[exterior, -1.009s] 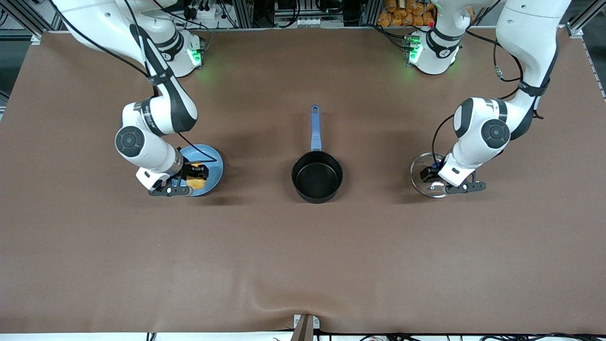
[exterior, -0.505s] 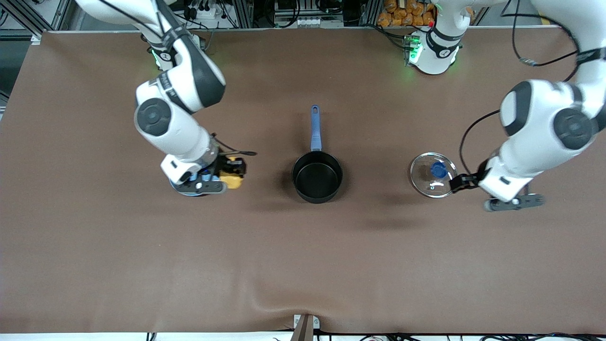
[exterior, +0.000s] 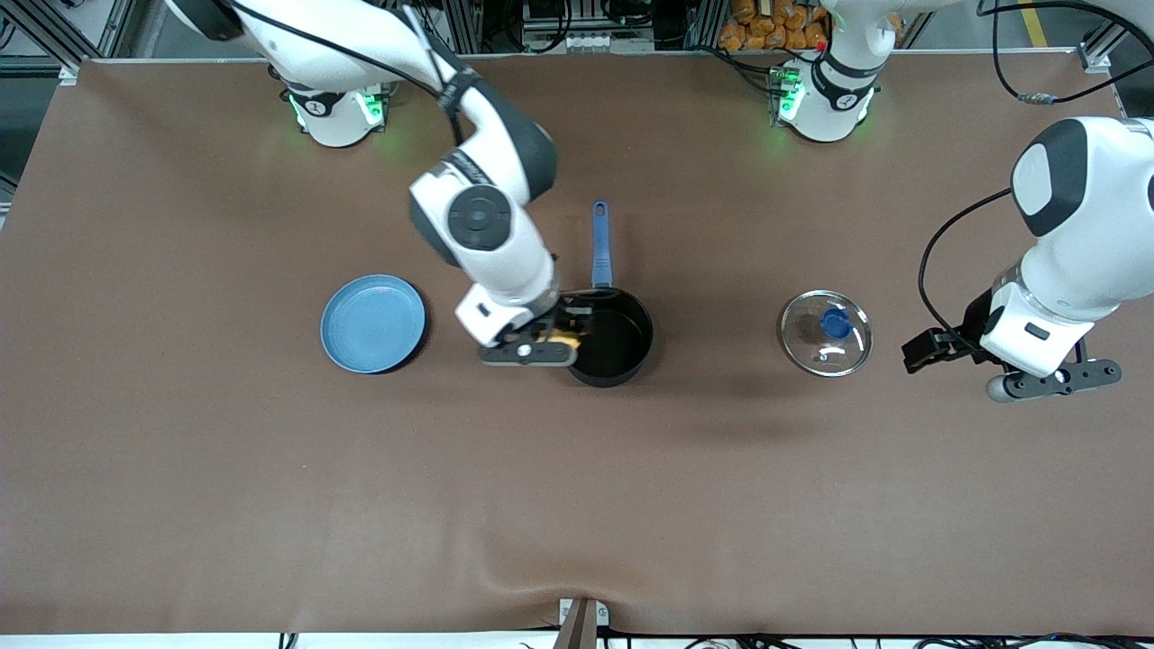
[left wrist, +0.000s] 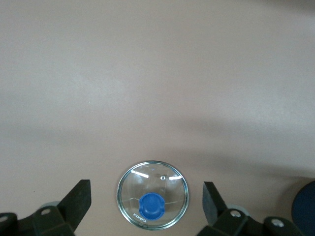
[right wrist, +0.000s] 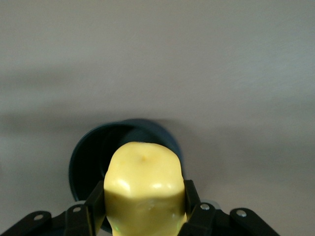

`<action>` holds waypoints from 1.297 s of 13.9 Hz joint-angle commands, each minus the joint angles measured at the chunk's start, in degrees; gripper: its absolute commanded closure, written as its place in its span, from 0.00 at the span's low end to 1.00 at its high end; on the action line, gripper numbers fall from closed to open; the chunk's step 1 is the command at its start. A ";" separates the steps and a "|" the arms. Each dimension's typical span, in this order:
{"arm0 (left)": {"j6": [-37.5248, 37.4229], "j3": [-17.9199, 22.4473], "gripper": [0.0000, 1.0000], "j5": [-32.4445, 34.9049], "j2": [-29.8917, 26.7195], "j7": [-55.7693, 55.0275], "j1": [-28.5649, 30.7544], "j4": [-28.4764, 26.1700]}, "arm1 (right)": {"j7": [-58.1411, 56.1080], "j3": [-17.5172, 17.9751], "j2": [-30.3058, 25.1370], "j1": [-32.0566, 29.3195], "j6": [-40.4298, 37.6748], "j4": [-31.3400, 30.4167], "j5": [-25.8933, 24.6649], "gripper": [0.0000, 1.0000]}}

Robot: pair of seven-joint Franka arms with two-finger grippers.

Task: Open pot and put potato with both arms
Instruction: 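Carry the potato over the pot with the right gripper, then lower the potato into the pot and open the right gripper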

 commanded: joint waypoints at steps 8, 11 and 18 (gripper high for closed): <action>-1.23 -0.38 0.00 -0.25 -0.92 0.32 0.24 -0.26 | 10.37 -0.62 15.14 6.91 2.04 11.39 -9.63 1.00; -1.23 -0.29 0.00 -0.33 -0.75 0.59 0.33 -0.26 | 11.77 -0.62 16.19 7.97 2.21 10.78 -10.16 1.00; -1.23 -0.29 0.00 -0.94 -1.01 0.15 0.42 0.52 | 14.15 -0.53 17.07 8.50 2.65 10.68 -11.22 0.36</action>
